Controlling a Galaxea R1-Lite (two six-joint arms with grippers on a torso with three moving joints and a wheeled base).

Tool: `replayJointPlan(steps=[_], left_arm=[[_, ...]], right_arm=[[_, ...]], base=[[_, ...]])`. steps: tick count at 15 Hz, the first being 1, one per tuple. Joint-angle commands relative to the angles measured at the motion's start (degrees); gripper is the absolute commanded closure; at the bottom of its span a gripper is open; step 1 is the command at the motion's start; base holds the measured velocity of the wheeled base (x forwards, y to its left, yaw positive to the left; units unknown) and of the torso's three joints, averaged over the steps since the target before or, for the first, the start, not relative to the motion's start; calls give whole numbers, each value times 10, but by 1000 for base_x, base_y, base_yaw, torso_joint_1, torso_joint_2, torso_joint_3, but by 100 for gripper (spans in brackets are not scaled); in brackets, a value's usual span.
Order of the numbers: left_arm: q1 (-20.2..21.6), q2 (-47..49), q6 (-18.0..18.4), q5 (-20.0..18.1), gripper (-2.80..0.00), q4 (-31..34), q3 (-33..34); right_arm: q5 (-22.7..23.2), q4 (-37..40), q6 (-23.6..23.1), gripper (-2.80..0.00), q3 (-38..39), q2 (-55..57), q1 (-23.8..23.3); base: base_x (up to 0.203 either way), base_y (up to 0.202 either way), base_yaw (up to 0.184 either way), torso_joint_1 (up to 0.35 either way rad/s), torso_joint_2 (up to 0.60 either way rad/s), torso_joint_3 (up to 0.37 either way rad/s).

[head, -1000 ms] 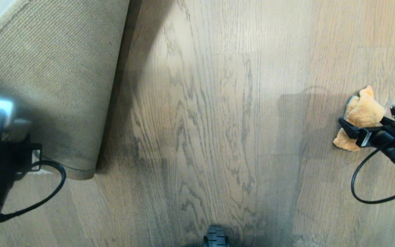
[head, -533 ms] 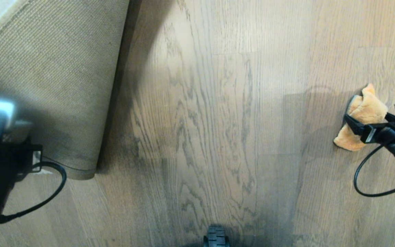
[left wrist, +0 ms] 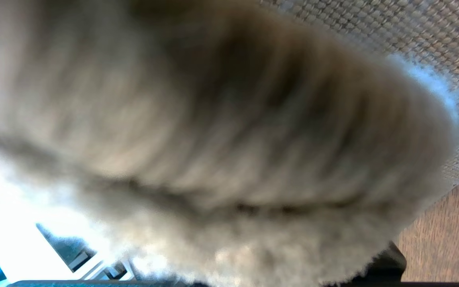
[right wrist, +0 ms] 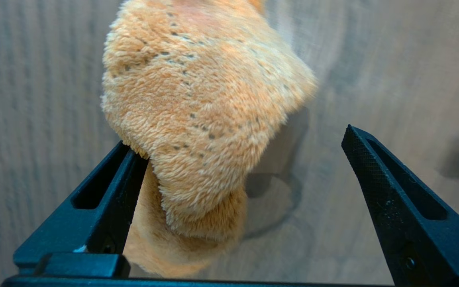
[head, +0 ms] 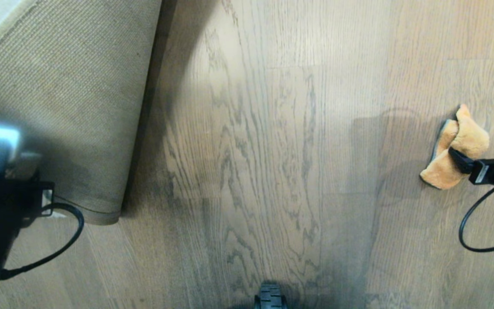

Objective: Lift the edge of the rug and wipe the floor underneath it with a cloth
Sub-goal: Pick up the rag

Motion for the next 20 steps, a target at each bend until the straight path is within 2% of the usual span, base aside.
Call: replayJointPlan(steps=[1,5,11,17,20], left_arm=[[0,1,1,2,0,-3,1],[1,1,0,2,0,-3,5],[1,0,-6,3,0,-3,10],[1,0,-7,4,0,-3,10],[1,0,-7,4,0,-3,10]], right_arm=[[1,-7,0,-280,7,-13,-15],[5,-13,1,-280,-20,17,-11],[12,-15,3,-280,-25,33,41],[11,-15,2,-280,-31,44,41],[10,-15,2,-280,-69,61,39]], base=[[0,0,0,0,0,0],[0,0,0,0,0,0],[0,0,0,0,0,0],[0,0,0,0,0,0],[0,0,0,0,0,0]])
